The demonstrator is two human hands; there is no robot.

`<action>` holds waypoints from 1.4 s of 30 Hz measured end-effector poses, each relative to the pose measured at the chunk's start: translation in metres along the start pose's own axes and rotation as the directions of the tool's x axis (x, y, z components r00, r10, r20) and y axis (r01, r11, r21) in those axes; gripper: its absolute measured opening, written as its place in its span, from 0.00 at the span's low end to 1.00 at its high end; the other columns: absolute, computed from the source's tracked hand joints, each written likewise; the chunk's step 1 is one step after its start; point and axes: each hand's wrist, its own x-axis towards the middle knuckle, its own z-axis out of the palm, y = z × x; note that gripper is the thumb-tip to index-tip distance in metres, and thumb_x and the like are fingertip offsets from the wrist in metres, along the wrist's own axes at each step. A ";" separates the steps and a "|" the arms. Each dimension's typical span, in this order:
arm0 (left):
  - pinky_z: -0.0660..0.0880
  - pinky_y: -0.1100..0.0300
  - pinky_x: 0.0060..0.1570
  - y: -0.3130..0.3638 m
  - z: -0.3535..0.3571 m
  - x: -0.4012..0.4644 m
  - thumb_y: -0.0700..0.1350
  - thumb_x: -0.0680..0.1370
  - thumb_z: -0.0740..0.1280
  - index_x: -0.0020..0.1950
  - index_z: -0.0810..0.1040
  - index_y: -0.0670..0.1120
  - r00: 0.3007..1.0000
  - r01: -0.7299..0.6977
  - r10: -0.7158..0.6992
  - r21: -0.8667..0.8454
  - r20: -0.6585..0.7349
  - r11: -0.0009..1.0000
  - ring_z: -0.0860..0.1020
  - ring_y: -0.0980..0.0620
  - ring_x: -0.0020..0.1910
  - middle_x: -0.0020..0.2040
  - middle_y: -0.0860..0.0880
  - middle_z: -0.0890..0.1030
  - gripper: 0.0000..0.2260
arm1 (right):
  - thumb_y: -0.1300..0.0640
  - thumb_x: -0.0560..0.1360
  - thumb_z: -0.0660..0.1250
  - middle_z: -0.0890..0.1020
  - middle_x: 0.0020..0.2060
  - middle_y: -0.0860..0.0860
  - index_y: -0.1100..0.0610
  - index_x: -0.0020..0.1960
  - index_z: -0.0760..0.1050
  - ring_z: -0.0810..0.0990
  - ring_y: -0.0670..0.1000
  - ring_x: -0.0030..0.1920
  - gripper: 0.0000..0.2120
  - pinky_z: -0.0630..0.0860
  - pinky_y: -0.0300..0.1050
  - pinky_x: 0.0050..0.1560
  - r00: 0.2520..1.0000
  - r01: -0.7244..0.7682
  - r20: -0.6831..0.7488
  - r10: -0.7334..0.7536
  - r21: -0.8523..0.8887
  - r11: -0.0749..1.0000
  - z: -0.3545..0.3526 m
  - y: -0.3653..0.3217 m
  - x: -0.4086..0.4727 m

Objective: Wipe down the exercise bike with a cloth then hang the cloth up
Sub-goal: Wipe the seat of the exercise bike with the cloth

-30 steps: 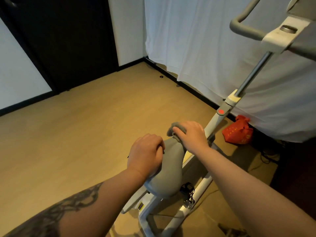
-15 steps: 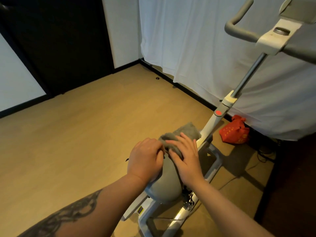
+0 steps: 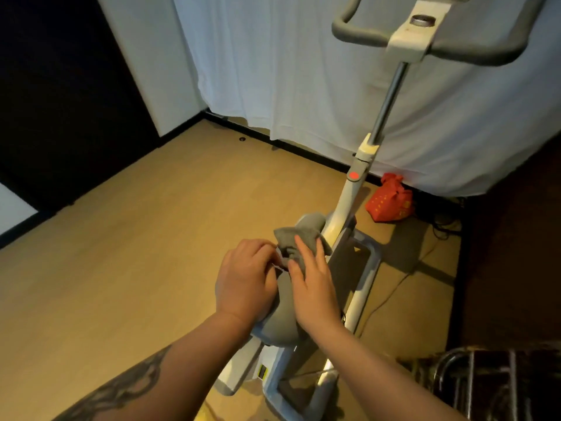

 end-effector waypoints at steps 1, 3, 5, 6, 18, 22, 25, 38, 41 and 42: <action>0.72 0.55 0.43 0.000 0.000 0.000 0.45 0.69 0.58 0.39 0.77 0.48 1.000 0.004 -0.004 0.008 0.008 1.000 0.76 0.48 0.47 0.45 0.51 0.81 0.08 | 0.46 0.82 0.54 0.44 0.79 0.44 0.38 0.76 0.56 0.52 0.51 0.77 0.22 0.61 0.50 0.71 1.000 -0.031 -0.007 0.031 -0.023 0.999 0.000 -0.002 0.015; 0.72 0.54 0.43 0.000 0.000 0.000 0.46 0.69 0.57 0.39 0.77 0.48 0.999 0.025 -0.025 0.013 0.027 1.000 0.76 0.48 0.45 0.44 0.51 0.80 0.09 | 0.45 0.82 0.53 0.42 0.79 0.45 0.38 0.76 0.55 0.52 0.55 0.77 0.23 0.63 0.53 0.70 0.993 -0.112 -0.046 0.112 -0.002 0.994 -0.001 -0.012 0.046; 0.72 0.54 0.42 0.002 0.000 -0.001 0.46 0.70 0.56 0.39 0.76 0.49 0.998 0.040 -0.041 0.014 0.042 0.999 0.76 0.48 0.43 0.43 0.52 0.80 0.10 | 0.46 0.83 0.53 0.42 0.79 0.47 0.39 0.76 0.55 0.55 0.57 0.77 0.23 0.64 0.54 0.70 0.978 -0.193 -0.075 0.197 0.054 0.980 0.003 -0.018 0.062; 0.72 0.55 0.42 0.002 0.000 -0.001 0.46 0.70 0.56 0.39 0.76 0.49 0.998 0.049 -0.050 0.014 0.041 0.999 0.76 0.49 0.43 0.43 0.52 0.79 0.10 | 0.46 0.83 0.53 0.43 0.79 0.48 0.39 0.77 0.54 0.57 0.58 0.76 0.23 0.65 0.54 0.69 0.973 -0.215 -0.080 0.218 0.045 0.976 0.005 -0.019 0.059; 0.72 0.52 0.40 0.000 0.002 -0.001 0.45 0.69 0.56 0.35 0.75 0.50 0.998 0.065 -0.065 -0.043 -0.001 0.997 0.75 0.49 0.41 0.39 0.53 0.79 0.09 | 0.48 0.83 0.52 0.59 0.75 0.55 0.40 0.77 0.50 0.62 0.60 0.72 0.24 0.63 0.58 0.70 0.917 -0.361 -0.081 0.390 0.244 0.900 0.007 -0.023 0.050; 0.73 0.50 0.40 -0.003 0.005 0.001 0.45 0.69 0.56 0.36 0.75 0.49 0.999 0.041 -0.041 -0.045 0.004 0.998 0.75 0.49 0.40 0.39 0.53 0.78 0.09 | 0.46 0.83 0.50 0.61 0.74 0.53 0.38 0.77 0.46 0.61 0.57 0.71 0.25 0.62 0.54 0.68 0.961 -0.273 -0.042 0.273 0.012 0.962 0.006 -0.006 0.002; 0.73 0.51 0.41 -0.003 0.004 0.000 0.46 0.69 0.55 0.36 0.75 0.50 0.999 0.036 -0.035 -0.052 0.016 0.998 0.75 0.49 0.41 0.39 0.53 0.78 0.09 | 0.45 0.83 0.50 0.61 0.76 0.54 0.36 0.77 0.45 0.64 0.61 0.71 0.25 0.64 0.57 0.68 0.956 -0.289 -0.017 0.292 0.101 0.952 0.003 -0.004 0.024; 0.71 0.51 0.48 -0.010 0.002 0.006 0.38 0.72 0.61 0.37 0.75 0.54 0.975 0.175 -0.136 -0.229 0.177 0.958 0.71 0.54 0.47 0.41 0.58 0.77 0.11 | 0.48 0.83 0.53 0.74 0.64 0.52 0.47 0.74 0.62 0.75 0.53 0.59 0.19 0.74 0.52 0.58 0.790 -0.495 -0.009 0.613 0.581 0.647 0.010 -0.010 -0.040; 0.72 0.53 0.52 -0.019 -0.004 0.008 0.35 0.73 0.62 0.42 0.77 0.54 0.958 0.150 -0.045 -0.360 0.285 0.921 0.72 0.56 0.53 0.47 0.60 0.77 0.13 | 0.48 0.82 0.55 0.67 0.70 0.49 0.41 0.73 0.62 0.70 0.51 0.66 0.19 0.73 0.50 0.63 0.823 -0.337 -0.276 0.496 0.465 0.819 0.038 -0.028 -0.079; 0.72 0.54 0.54 -0.024 -0.008 0.009 0.34 0.73 0.62 0.44 0.78 0.54 0.946 0.138 0.005 -0.418 0.323 0.898 0.72 0.56 0.55 0.49 0.59 0.78 0.14 | 0.47 0.82 0.55 0.65 0.71 0.48 0.40 0.73 0.62 0.69 0.50 0.68 0.19 0.71 0.50 0.65 0.830 -0.308 -0.316 0.459 0.425 0.851 0.043 -0.026 -0.087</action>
